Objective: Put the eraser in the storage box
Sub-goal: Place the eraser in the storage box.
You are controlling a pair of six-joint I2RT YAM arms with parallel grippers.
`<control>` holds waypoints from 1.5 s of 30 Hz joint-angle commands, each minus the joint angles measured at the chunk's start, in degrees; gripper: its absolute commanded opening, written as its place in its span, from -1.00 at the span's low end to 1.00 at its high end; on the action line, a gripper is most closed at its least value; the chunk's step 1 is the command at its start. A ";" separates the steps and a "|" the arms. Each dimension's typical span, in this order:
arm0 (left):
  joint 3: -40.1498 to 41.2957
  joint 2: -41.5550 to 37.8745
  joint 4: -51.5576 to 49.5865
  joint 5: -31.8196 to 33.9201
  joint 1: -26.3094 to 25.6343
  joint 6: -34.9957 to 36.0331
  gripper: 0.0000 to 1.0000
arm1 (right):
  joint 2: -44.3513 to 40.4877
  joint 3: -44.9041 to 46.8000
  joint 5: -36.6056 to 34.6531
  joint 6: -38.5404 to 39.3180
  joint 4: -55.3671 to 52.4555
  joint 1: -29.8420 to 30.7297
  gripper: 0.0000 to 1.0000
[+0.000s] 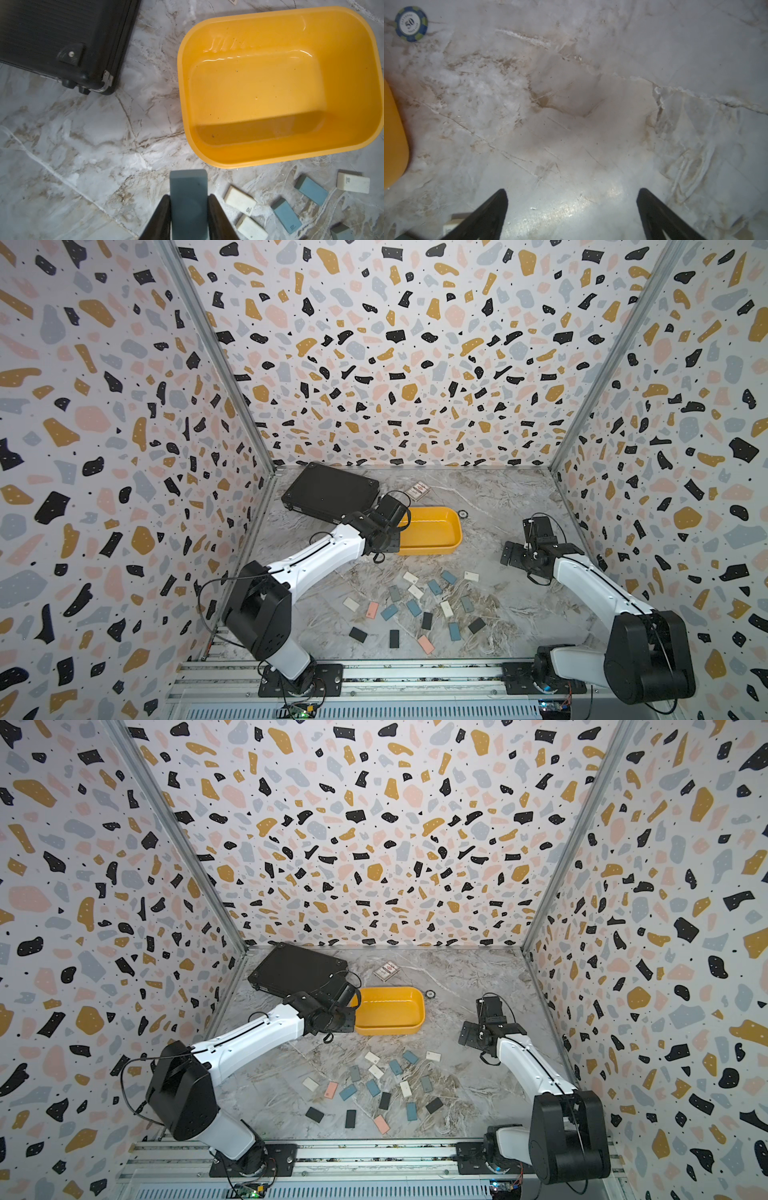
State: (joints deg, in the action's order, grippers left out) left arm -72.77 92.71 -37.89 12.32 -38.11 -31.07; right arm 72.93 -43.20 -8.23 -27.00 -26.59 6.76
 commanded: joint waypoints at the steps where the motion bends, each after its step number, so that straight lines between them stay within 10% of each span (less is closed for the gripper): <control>1: -3.94 2.43 -0.23 -0.75 -0.38 1.88 -0.38 | -1.56 -0.57 -0.65 -0.27 -1.45 0.21 0.99; 27: -25.09 24.97 -0.60 -6.16 4.69 4.29 -0.31 | 2.65 -0.93 -0.90 -0.10 -0.67 0.18 0.99; 45: -8.91 0.90 -4.72 -1.85 4.71 4.19 0.57 | 2.29 -0.22 0.66 -0.08 -0.59 0.26 0.98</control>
State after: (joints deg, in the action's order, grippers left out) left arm -85.47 98.06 -40.01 8.16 -33.28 -26.11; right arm 76.09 -43.22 -8.08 -27.00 -26.55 6.76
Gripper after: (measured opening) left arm 0.777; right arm 0.989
